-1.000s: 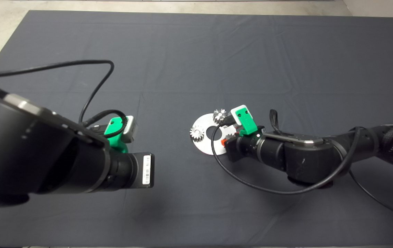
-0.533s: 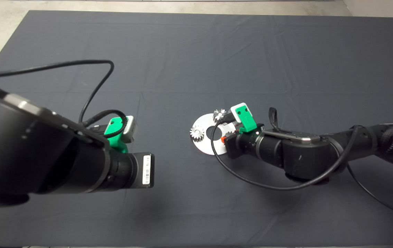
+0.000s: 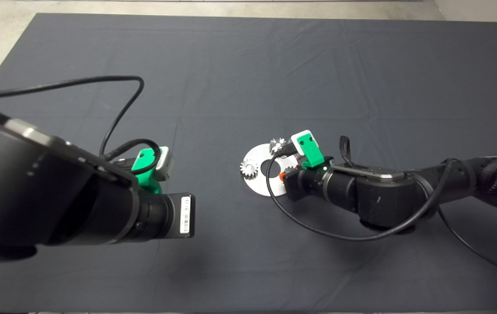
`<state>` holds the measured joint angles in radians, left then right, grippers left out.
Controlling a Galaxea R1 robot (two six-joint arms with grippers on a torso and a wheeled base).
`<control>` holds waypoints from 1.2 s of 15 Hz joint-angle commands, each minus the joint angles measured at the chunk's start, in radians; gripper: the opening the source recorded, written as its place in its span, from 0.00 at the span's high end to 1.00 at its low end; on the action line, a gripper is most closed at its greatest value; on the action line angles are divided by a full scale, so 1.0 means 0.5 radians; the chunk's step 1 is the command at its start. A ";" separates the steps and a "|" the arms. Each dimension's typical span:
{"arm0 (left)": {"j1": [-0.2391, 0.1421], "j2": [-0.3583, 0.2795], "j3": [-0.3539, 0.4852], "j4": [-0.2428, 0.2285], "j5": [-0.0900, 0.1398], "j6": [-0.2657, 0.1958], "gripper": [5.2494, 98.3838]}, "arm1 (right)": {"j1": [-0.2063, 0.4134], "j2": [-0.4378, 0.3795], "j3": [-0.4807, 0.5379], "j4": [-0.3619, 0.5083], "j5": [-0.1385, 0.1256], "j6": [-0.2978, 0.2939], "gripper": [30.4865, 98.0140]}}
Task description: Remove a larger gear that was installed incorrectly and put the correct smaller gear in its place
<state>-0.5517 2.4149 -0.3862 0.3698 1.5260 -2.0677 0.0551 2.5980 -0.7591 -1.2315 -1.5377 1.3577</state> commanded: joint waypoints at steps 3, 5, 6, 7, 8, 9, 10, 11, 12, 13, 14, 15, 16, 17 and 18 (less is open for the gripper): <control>-0.010 -0.011 0.021 0.024 0.151 0.003 1.00 | 0.025 0.067 0.024 -0.004 -0.177 -0.009 0.92; -0.010 -0.011 0.021 0.024 0.151 0.003 1.00 | 0.022 0.061 -0.006 -0.004 -0.177 -0.009 0.92; -0.010 -0.011 0.021 0.024 0.151 0.003 1.00 | 0.025 0.058 -0.012 -0.004 -0.177 -0.009 0.92; -0.008 -0.008 0.021 0.027 0.151 0.003 1.00 | 0.025 0.061 -0.012 -0.004 -0.177 -0.009 0.92; -0.010 -0.005 0.016 0.027 0.151 0.003 1.00 | 0.022 0.073 -0.001 -0.004 -0.177 -0.009 0.92; -0.009 -0.008 0.015 0.034 0.149 0.003 1.00 | 0.013 0.082 0.006 -0.004 -0.177 -0.009 0.92; -0.008 -0.011 0.018 0.040 0.149 0.003 1.00 | -0.006 0.073 0.003 -0.004 -0.177 -0.009 0.92; -0.010 -0.014 0.021 0.043 0.149 0.003 1.00 | -0.033 0.062 0.003 -0.004 -0.180 -0.009 0.92; -0.010 -0.014 0.024 0.041 0.148 0.003 1.00 | -0.043 0.061 0.003 -0.004 -0.180 -0.009 0.92; -0.008 -0.014 0.024 0.043 0.148 0.003 1.00 | -0.045 0.064 0.000 -0.004 -0.177 -0.012 0.92; -0.010 -0.014 0.024 0.043 0.151 0.003 1.00 | -0.045 0.058 0.000 -0.004 -0.177 -0.012 0.92; -0.010 -0.014 0.024 0.041 0.150 0.003 1.00 | -0.044 0.058 -0.001 -0.004 -0.177 -0.012 0.92; -0.010 -0.014 0.024 0.043 0.151 0.003 1.00 | -0.043 0.058 -0.006 -0.004 -0.177 -0.019 0.91; -0.007 -0.014 0.024 0.043 0.151 0.003 1.00 | -0.043 0.058 -0.003 -0.004 -0.177 -0.019 0.91; -0.007 -0.014 0.024 0.041 0.151 0.003 1.00 | -0.043 0.061 -0.006 -0.004 -0.177 -0.023 0.91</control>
<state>-0.5464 2.4121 -0.3862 0.3723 1.5264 -2.0677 0.0345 2.6243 -0.7653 -1.2311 -1.5457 1.3509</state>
